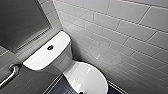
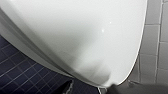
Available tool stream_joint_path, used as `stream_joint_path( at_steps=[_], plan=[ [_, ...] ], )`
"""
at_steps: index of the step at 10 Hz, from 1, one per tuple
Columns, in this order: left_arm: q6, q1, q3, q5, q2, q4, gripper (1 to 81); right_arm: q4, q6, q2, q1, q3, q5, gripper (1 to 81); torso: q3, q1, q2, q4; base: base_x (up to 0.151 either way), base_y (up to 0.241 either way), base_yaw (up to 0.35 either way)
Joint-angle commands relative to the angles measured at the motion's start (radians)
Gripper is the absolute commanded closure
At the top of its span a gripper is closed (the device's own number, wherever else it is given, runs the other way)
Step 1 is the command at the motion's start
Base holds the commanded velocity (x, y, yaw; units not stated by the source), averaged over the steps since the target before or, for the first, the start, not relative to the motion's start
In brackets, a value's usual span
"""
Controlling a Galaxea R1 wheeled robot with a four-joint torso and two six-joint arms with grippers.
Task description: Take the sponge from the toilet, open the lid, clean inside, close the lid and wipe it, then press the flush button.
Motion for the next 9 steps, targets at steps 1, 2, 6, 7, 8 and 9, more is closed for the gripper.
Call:
stream_joint_path(
  at_steps=[1,2,6,7,8,9],
  plan=[
    [0.002,-0.055,-0.014,0.008,0.026,0.018,1.0,-0.031,0.003,-0.026,-0.032,0.026,-0.056,81.1,0.000,0.000,0.000,0.000,0.000,0.000,0.000],
    [0.002,-0.055,-0.015,0.003,0.037,0.020,1.0,-0.031,0.003,-0.028,-0.032,0.028,-0.056,81.1,0.000,0.000,0.000,0.000,0.000,0.000,0.000],
    [0.002,-0.069,-0.060,0.000,0.092,0.020,1.0,-0.033,0.000,-0.032,-0.034,0.045,-0.055,81.1,0.000,0.000,0.000,0.000,0.000,0.000,0.000],
    [0.001,-0.073,-0.061,-0.015,0.095,0.018,1.0,-0.033,-0.001,-0.034,-0.034,0.045,-0.055,81.1,0.000,0.000,0.000,0.000,0.000,0.000,0.000],
    [-0.004,-0.080,-0.060,-0.046,0.093,0.017,1.0,-0.033,-0.001,-0.034,-0.035,0.055,-0.055,81.1,0.000,0.000,0.000,0.000,0.000,0.000,0.000],
    [-0.009,-0.083,-0.055,-0.049,0.086,0.014,1.0,-0.031,-0.001,-0.034,-0.034,0.057,-0.055,81.1,0.000,0.000,0.000,0.000,0.000,0.000,0.000]
  ],
)
